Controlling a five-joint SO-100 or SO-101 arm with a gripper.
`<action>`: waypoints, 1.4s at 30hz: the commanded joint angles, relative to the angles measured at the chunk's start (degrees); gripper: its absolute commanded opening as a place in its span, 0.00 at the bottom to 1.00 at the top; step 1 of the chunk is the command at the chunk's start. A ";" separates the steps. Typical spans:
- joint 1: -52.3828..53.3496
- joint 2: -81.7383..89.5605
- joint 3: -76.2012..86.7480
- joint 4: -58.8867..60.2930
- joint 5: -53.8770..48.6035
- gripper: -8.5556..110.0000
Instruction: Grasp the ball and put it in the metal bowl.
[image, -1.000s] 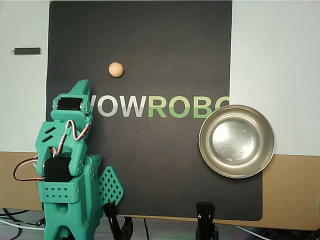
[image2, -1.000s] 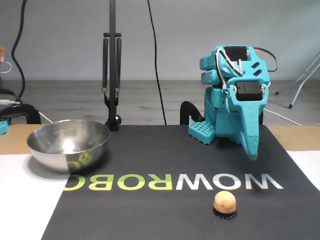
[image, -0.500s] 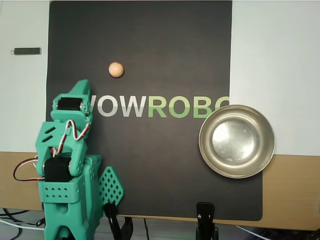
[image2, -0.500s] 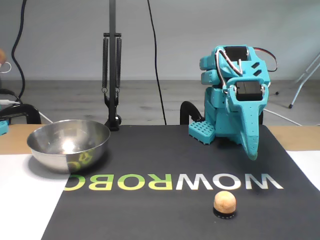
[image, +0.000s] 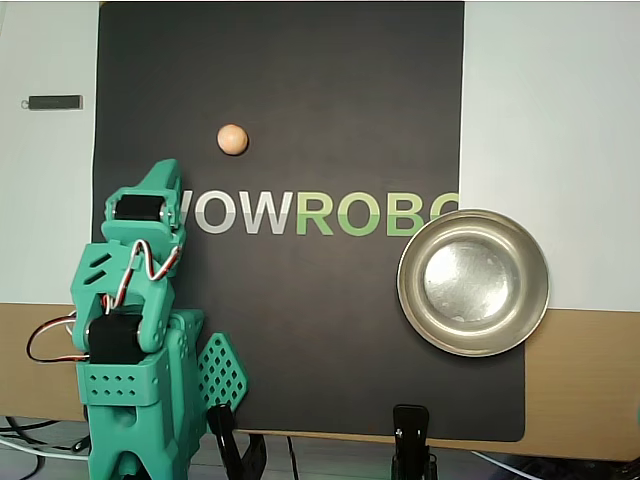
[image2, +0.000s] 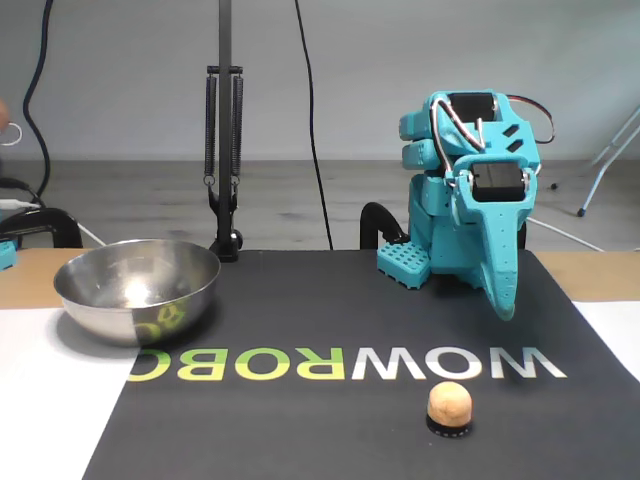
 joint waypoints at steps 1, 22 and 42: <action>-0.26 3.43 1.85 -0.09 -0.26 0.07; 0.26 -29.36 -34.45 17.14 -0.35 0.07; 0.26 -77.87 -81.56 36.74 -0.35 0.07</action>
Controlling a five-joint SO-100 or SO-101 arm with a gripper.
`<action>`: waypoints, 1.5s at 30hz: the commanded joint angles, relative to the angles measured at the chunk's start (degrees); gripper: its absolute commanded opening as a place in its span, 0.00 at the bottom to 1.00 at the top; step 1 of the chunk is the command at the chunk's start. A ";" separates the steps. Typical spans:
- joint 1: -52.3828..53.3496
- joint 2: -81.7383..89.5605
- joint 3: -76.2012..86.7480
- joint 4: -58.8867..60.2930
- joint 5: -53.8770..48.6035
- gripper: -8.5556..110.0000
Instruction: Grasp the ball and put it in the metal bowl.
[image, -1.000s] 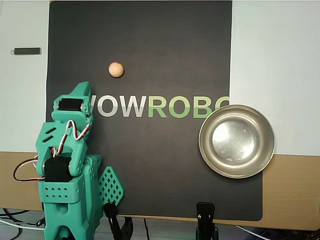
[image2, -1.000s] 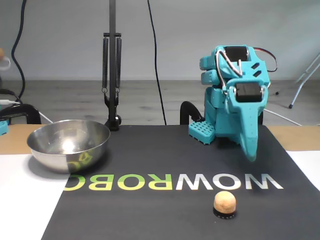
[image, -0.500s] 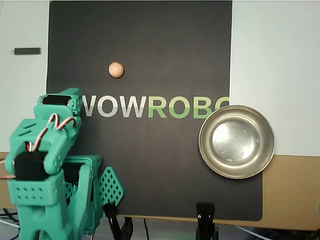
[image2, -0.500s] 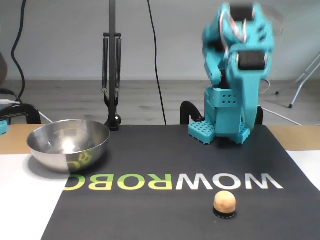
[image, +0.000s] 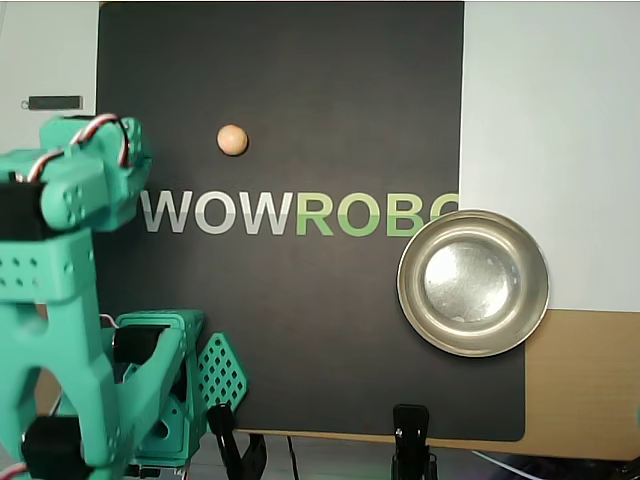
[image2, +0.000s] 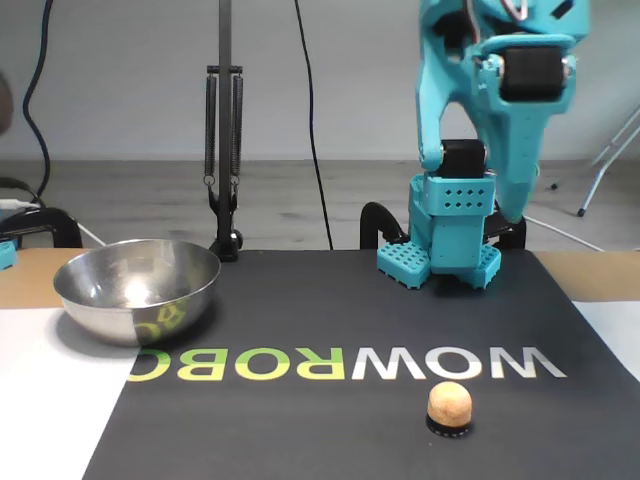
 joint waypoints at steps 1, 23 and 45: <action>0.35 -6.06 -6.94 0.70 -0.35 0.07; 0.44 -29.18 -19.34 -0.09 -1.41 0.07; 1.93 -29.71 -18.46 0.62 -61.35 0.07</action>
